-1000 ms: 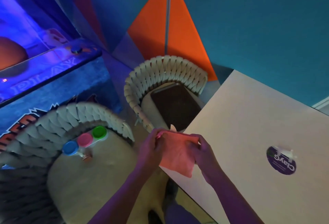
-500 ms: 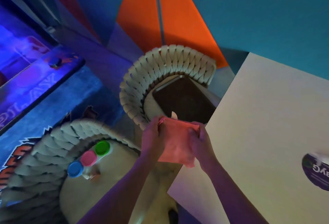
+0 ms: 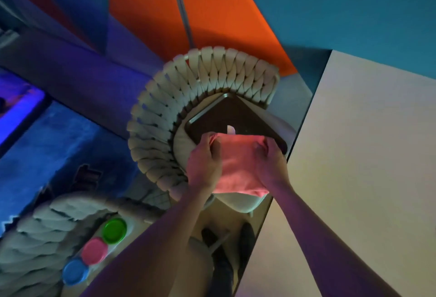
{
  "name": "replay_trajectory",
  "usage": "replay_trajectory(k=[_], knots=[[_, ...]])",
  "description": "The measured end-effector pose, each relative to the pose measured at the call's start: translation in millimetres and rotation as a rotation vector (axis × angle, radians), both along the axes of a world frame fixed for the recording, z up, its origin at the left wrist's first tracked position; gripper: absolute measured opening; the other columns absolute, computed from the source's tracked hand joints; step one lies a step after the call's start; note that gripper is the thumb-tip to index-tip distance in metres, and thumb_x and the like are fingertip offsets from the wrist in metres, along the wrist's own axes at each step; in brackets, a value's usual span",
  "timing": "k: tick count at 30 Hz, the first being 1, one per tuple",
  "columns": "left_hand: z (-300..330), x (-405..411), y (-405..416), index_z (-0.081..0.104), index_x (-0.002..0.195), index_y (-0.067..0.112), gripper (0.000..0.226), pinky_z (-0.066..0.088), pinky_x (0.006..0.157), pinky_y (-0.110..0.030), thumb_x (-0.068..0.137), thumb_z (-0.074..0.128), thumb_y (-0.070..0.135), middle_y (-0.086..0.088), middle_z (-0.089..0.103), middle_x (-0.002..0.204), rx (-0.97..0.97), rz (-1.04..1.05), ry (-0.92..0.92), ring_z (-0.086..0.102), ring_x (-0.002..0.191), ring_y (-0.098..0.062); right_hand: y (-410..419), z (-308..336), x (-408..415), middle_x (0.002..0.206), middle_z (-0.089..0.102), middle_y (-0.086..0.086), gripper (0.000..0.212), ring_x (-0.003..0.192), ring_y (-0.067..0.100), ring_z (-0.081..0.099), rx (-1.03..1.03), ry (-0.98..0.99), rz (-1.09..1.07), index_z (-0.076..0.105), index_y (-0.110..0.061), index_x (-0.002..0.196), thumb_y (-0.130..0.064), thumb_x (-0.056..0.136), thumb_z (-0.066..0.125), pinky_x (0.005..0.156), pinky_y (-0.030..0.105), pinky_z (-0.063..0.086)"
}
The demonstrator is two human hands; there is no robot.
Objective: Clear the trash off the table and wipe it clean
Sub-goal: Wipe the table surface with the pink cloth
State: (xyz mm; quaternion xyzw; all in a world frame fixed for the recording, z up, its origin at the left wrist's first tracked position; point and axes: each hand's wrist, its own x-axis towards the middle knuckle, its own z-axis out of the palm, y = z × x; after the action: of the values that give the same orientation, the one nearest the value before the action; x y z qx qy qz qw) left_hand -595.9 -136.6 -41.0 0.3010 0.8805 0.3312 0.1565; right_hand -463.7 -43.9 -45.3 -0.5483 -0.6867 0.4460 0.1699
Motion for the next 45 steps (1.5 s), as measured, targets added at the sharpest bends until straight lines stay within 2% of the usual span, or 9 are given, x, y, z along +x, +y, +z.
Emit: replay_trajectory(k=[8, 15, 18, 23, 28, 31, 37, 42, 45], knots=[[-88, -42, 63, 0.056, 0.123, 0.029, 0.03, 0.056, 0.079, -0.042, 0.104, 0.04, 0.047, -0.005, 0.074, 0.105, -0.068, -0.056, 0.011, 0.07, 0.099, -0.032, 60, -84, -38, 0.092, 0.069, 0.007, 0.024, 0.085, 0.031, 0.067, 0.026, -0.173, -0.054, 0.062, -0.016, 0.105, -0.034, 0.1, 0.047, 0.074, 0.045, 0.056], [-175, -51, 88, 0.052, 0.12, 0.031, 0.027, 0.056, 0.081, -0.046, 0.102, 0.038, 0.045, -0.003, 0.073, 0.1, -0.071, -0.04, -0.034, 0.07, 0.096, -0.032, 110, -153, -65, 0.092, 0.058, 0.007, 0.038, 0.095, 0.029, 0.063, 0.12, -0.495, 0.082, 0.06, -0.01, 0.115, -0.04, 0.106, 0.039, 0.072, 0.032, 0.037], [-205, -54, 103, 0.053, 0.12, 0.03, 0.026, 0.056, 0.082, -0.047, 0.104, 0.039, 0.044, 0.0, 0.072, 0.1, -0.075, -0.039, -0.036, 0.07, 0.095, -0.028, 120, -190, -69, 0.089, 0.057, 0.007, 0.039, 0.087, 0.028, 0.061, 0.142, -0.535, 0.072, 0.06, -0.009, 0.112, -0.041, 0.106, 0.04, 0.067, 0.031, 0.034], [-252, -65, 122, 0.056, 0.121, 0.025, 0.026, 0.057, 0.08, -0.045, 0.105, 0.042, 0.042, -0.002, 0.073, 0.102, -0.106, -0.087, 0.044, 0.071, 0.097, -0.03, 131, -238, -79, 0.107, 0.064, 0.015, 0.038, 0.102, 0.035, 0.064, 0.137, -0.596, 0.031, 0.053, -0.009, 0.122, -0.04, 0.106, 0.039, 0.068, 0.034, 0.037], [-292, -77, 127, 0.056, 0.122, 0.024, 0.032, 0.058, 0.074, -0.045, 0.105, 0.04, 0.045, -0.005, 0.074, 0.099, -0.167, -0.123, 0.093, 0.072, 0.093, -0.032, 132, -273, -87, 0.108, 0.065, 0.014, 0.038, 0.099, 0.034, 0.066, 0.117, -0.652, 0.049, 0.045, -0.013, 0.13, -0.041, 0.107, 0.035, 0.065, 0.035, 0.038], [-307, -81, 125, 0.056, 0.123, 0.022, 0.035, 0.058, 0.072, -0.044, 0.106, 0.038, 0.047, -0.005, 0.074, 0.098, -0.173, -0.176, 0.111, 0.072, 0.09, -0.033, 132, -285, -87, 0.109, 0.064, 0.014, 0.036, 0.099, 0.036, 0.065, 0.117, -0.672, 0.06, 0.043, -0.013, 0.13, -0.04, 0.107, 0.035, 0.067, 0.036, 0.036], [-315, -92, 118, 0.053, 0.125, 0.019, 0.036, 0.054, 0.075, -0.041, 0.107, 0.038, 0.046, -0.004, 0.072, 0.105, -0.291, -0.277, 0.1, 0.071, 0.096, -0.029, 130, -294, -85, 0.097, 0.056, 0.009, 0.037, 0.079, 0.024, 0.053, 0.023, -0.686, 0.058, 0.041, -0.013, 0.132, -0.04, 0.107, 0.036, 0.062, 0.032, 0.034], [-305, -106, 112, 0.049, 0.128, 0.02, 0.039, 0.056, 0.083, -0.046, 0.106, 0.036, 0.05, -0.007, 0.071, 0.108, -0.39, -0.28, 0.0, 0.07, 0.097, -0.033, 124, -289, -84, 0.114, 0.059, 0.01, 0.036, 0.089, 0.027, 0.06, -0.105, -0.614, -0.021, 0.04, -0.015, 0.133, -0.035, 0.103, 0.043, 0.071, 0.036, 0.046], [-294, -110, 99, 0.046, 0.135, 0.024, 0.043, 0.055, 0.088, -0.049, 0.104, 0.037, 0.053, -0.008, 0.07, 0.115, -0.461, -0.242, -0.084, 0.068, 0.103, -0.033, 113, -276, -82, 0.134, 0.048, 0.014, 0.045, 0.112, 0.032, 0.055, -0.133, -0.604, -0.01, 0.036, -0.017, 0.14, -0.033, 0.1, 0.049, 0.078, 0.038, 0.045]])
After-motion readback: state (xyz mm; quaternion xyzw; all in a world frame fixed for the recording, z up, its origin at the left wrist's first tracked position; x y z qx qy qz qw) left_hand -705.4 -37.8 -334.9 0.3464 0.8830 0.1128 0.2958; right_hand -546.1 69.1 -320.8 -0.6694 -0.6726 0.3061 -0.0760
